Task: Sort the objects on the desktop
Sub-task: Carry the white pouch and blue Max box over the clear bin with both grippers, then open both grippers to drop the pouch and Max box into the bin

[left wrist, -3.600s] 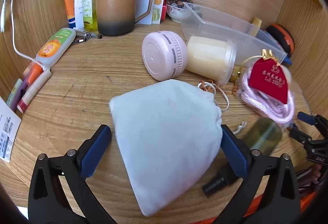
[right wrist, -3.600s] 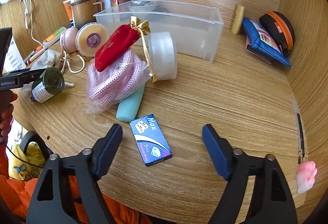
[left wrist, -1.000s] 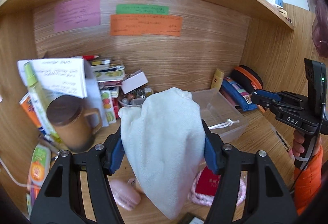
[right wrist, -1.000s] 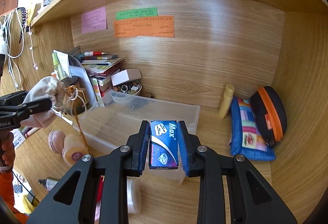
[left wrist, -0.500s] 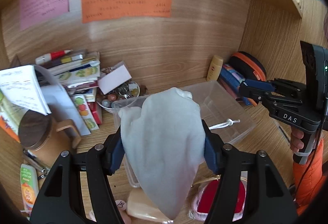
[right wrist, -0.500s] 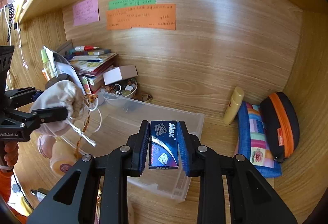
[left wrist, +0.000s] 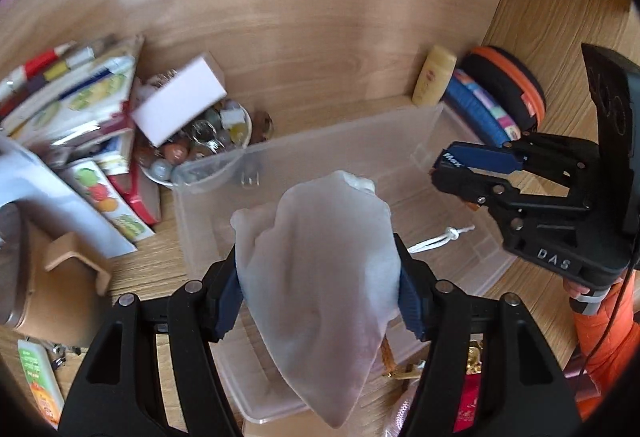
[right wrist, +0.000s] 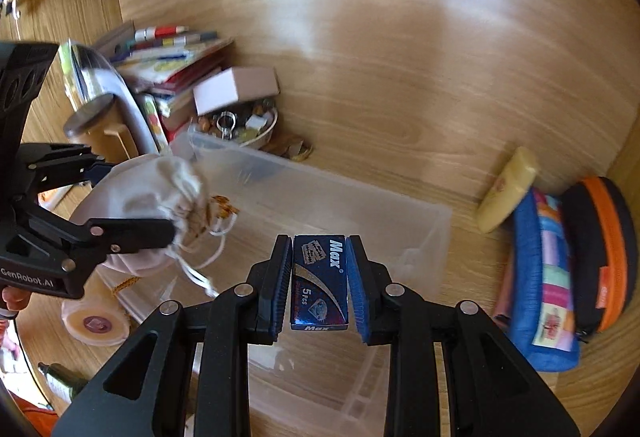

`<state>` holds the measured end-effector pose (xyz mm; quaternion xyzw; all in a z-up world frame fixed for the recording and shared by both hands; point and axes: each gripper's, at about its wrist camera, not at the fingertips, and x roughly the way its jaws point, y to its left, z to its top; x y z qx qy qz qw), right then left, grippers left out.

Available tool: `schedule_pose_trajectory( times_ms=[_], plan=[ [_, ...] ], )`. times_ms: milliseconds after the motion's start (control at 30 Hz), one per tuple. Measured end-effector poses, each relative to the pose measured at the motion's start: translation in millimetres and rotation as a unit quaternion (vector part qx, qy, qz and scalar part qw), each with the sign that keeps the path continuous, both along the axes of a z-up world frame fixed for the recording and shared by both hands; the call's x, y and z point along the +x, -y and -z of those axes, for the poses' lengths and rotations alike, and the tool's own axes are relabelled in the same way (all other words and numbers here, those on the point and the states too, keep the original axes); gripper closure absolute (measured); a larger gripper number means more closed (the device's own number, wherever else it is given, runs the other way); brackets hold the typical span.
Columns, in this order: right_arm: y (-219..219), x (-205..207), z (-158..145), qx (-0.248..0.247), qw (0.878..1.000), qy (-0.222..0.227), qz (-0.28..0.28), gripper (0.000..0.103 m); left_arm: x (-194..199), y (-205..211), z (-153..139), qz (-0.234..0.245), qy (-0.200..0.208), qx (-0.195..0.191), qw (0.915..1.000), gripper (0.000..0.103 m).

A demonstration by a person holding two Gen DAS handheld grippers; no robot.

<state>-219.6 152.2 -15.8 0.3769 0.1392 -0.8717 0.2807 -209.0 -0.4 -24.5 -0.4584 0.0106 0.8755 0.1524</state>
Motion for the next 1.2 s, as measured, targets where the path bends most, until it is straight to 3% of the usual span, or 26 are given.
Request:
schedule_pose_trajectory(
  times_ms=[367,600,1100,1200],
  plan=[
    [22,-15,27,0.077,0.996,0.032,-0.018,0.078,-29,-17,31,0.034,0.063,-0.03,0.997,0.038],
    [30,-21,40,0.118,0.991,0.05,-0.027,0.078,-31,-28,35,0.046,0.063,-0.059,0.9952,0.037],
    [27,-25,47,0.138,0.988,0.072,-0.022,0.078,-28,-24,33,0.047,0.064,-0.069,0.9944,0.027],
    [22,-24,42,0.128,0.989,0.075,-0.019,0.07,-25,-21,28,0.045,0.062,-0.067,0.9948,0.026]
  ],
)
